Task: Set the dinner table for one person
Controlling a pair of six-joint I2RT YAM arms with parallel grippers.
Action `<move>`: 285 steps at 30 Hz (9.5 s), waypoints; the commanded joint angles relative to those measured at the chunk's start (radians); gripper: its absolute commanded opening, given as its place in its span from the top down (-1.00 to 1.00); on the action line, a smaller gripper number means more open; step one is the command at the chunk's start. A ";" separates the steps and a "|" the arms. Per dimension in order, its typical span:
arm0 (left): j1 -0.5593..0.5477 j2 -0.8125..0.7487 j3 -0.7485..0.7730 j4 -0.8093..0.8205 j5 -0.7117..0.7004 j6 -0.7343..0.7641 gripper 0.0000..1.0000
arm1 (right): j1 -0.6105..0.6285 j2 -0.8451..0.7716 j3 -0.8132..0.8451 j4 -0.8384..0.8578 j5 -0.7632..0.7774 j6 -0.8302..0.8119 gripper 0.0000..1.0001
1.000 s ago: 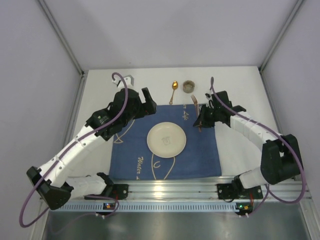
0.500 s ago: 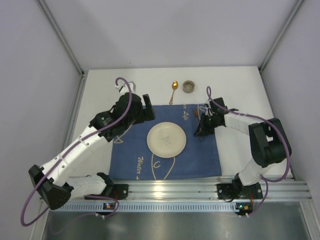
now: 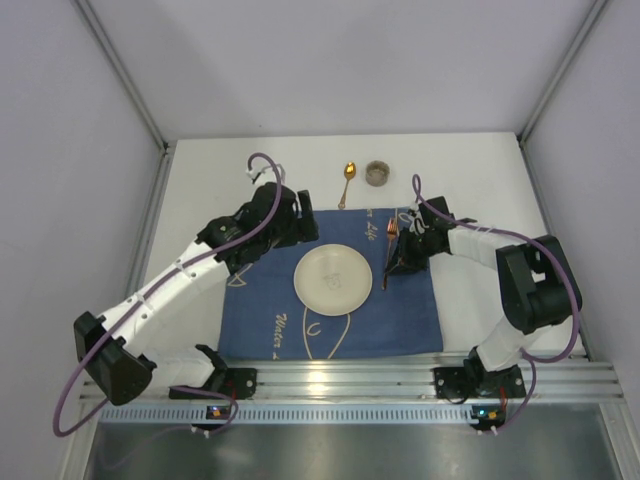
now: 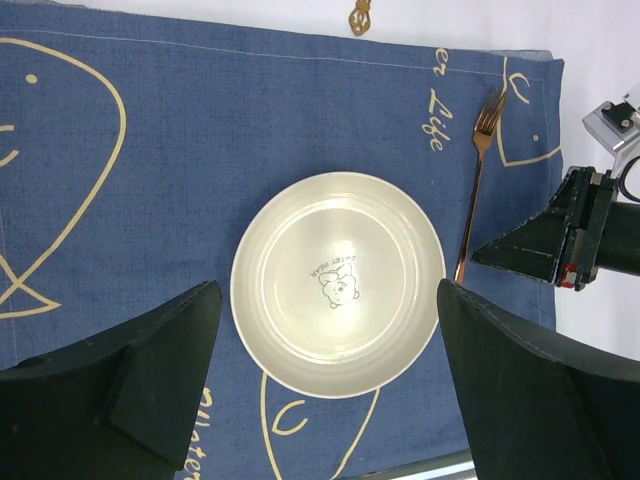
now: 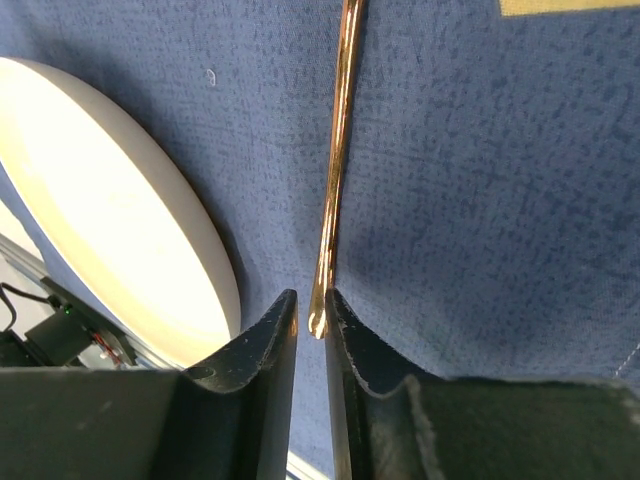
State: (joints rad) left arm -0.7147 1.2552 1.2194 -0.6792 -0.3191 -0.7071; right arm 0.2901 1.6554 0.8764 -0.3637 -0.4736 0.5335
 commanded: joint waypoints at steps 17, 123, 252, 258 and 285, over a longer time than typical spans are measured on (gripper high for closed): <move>0.003 0.021 0.060 0.046 0.006 0.032 -0.86 | -0.003 0.058 0.220 -0.150 0.179 -0.052 0.65; 0.026 -0.240 0.155 -0.230 -0.371 0.244 -0.97 | 0.650 0.546 1.141 -0.455 0.105 0.224 1.00; 0.247 -0.191 -0.043 -0.109 -0.083 0.173 -0.97 | 0.199 0.963 1.572 -0.601 0.783 -0.184 0.59; 0.270 -0.185 -0.040 -0.099 -0.057 0.170 -0.97 | 0.199 0.963 1.566 -0.606 0.777 -0.187 0.49; 0.273 -0.019 0.146 -0.056 0.025 0.251 -0.96 | 0.172 0.327 1.342 -0.459 0.719 -0.187 1.00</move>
State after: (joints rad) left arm -0.4465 1.2224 1.3144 -0.7918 -0.3126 -0.4839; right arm 0.4725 2.1902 2.3085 -0.8581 0.2558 0.3264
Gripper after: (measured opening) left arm 0.983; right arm 0.014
